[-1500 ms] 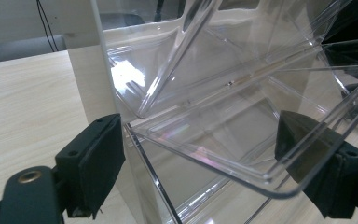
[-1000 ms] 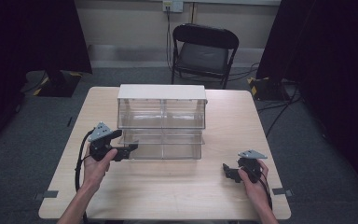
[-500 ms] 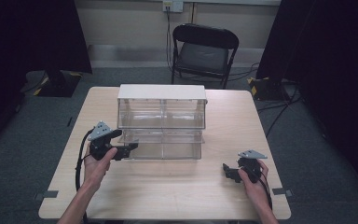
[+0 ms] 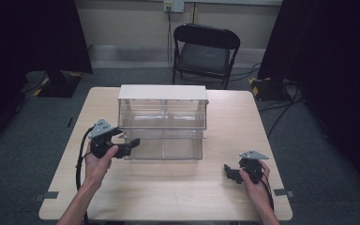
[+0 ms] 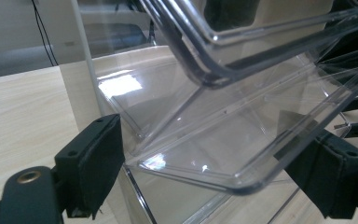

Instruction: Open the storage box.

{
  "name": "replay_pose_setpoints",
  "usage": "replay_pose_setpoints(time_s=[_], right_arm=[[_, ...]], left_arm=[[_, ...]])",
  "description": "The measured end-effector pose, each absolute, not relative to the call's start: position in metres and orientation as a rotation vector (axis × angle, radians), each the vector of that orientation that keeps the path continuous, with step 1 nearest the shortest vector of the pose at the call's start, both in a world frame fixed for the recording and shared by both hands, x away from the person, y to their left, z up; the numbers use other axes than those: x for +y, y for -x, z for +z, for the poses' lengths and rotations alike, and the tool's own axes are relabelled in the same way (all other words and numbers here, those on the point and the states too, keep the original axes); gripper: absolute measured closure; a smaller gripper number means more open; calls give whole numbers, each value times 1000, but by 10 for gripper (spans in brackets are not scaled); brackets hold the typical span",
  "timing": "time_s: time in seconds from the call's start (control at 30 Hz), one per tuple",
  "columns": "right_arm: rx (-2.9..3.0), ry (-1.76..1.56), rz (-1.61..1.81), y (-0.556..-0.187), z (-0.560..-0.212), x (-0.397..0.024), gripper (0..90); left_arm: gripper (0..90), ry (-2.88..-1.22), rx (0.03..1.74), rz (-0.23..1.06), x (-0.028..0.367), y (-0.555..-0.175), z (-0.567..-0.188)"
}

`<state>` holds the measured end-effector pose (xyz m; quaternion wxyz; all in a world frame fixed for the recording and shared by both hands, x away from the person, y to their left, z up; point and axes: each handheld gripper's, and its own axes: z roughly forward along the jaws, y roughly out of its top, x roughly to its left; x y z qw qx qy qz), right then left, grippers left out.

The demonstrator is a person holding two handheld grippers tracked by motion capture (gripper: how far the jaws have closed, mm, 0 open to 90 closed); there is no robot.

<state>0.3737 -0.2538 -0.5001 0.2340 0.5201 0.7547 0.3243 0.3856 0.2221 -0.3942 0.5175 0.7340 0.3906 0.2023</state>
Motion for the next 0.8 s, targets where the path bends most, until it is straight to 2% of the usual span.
replay_pose_setpoints(time_s=[0.53, 0.8], right_arm=[[2072, -1428, 891, -374, -500, -254, 119], [2072, -1428, 891, -374, -500, -254, 119]], left_arm=[[133, -1770, 945, 498, 220, -389, -388], [109, -1718, 960, 445, 221, -390, -390]])
